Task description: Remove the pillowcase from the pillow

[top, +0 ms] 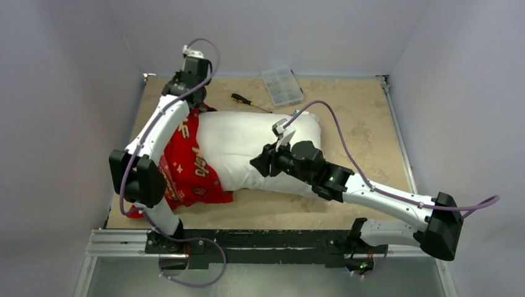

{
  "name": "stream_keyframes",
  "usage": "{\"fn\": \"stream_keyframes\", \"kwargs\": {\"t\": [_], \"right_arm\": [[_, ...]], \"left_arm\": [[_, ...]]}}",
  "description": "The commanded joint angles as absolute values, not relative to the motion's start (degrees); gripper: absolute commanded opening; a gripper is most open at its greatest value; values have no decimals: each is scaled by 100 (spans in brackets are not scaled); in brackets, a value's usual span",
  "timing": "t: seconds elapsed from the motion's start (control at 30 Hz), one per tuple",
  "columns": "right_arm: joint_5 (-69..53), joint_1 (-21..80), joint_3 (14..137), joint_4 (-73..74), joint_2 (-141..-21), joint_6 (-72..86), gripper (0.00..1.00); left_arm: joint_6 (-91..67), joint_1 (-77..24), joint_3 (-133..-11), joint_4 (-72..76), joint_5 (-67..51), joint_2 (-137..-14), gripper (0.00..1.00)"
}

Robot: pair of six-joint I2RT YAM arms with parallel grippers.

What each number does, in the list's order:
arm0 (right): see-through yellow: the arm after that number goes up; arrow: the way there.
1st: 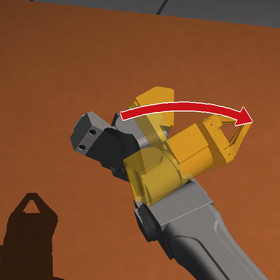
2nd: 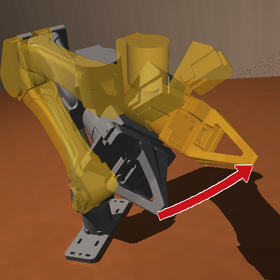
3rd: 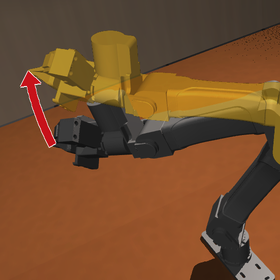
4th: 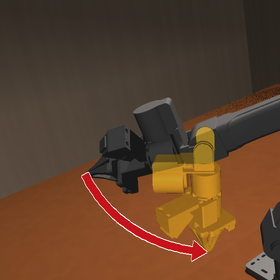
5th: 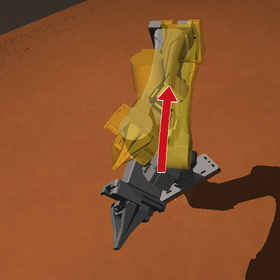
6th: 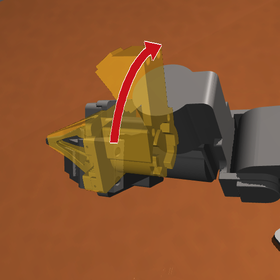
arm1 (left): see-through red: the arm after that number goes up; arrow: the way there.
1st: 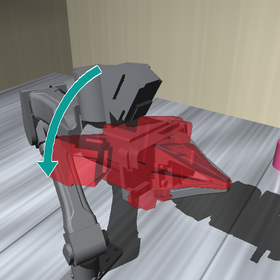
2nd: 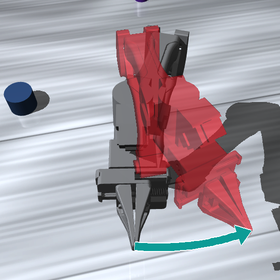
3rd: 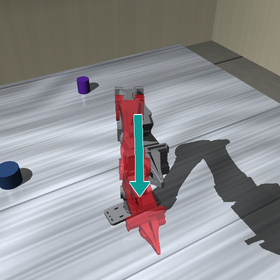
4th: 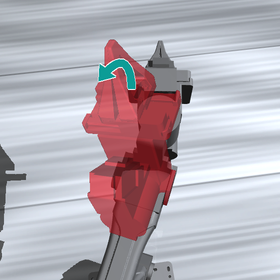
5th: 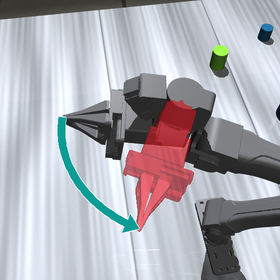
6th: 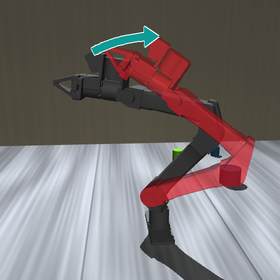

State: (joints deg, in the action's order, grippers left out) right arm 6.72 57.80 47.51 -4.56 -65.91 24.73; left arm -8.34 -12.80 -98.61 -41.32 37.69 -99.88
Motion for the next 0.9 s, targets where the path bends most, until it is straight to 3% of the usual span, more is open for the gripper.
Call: {"fn": "stream_keyframes", "kwargs": {"t": [0.0, 0.13, 0.2, 0.4, 0.77, 0.87], "right_arm": [[501, 5801, 5473, -570, -6363, 2292, 54], [862, 5765, 6005, -348, -6491, 2065, 92], [1182, 5633, 6293, -191, -6701, 1995, 99], [1040, 4846, 7164, -108, -7894, 1854, 99], [343, 4790, 8696, -238, -10365, 1061, 99], [37, 4790, 8495, -355, -10662, 967, 99]], "left_arm": [[-237, -1997, -9187, -2547, 3387, -9096, 0], [-416, -2047, -8637, -2310, 2563, -8573, 0], [-515, -2065, -8550, -2340, 2273, -8449, 0], [-549, -2074, -8136, -2347, 2103, -8036, 0], [-557, -2074, -7385, -1828, 1970, -7299, 0], [-561, -2074, -7346, -1851, 2115, -7294, 0]]}}
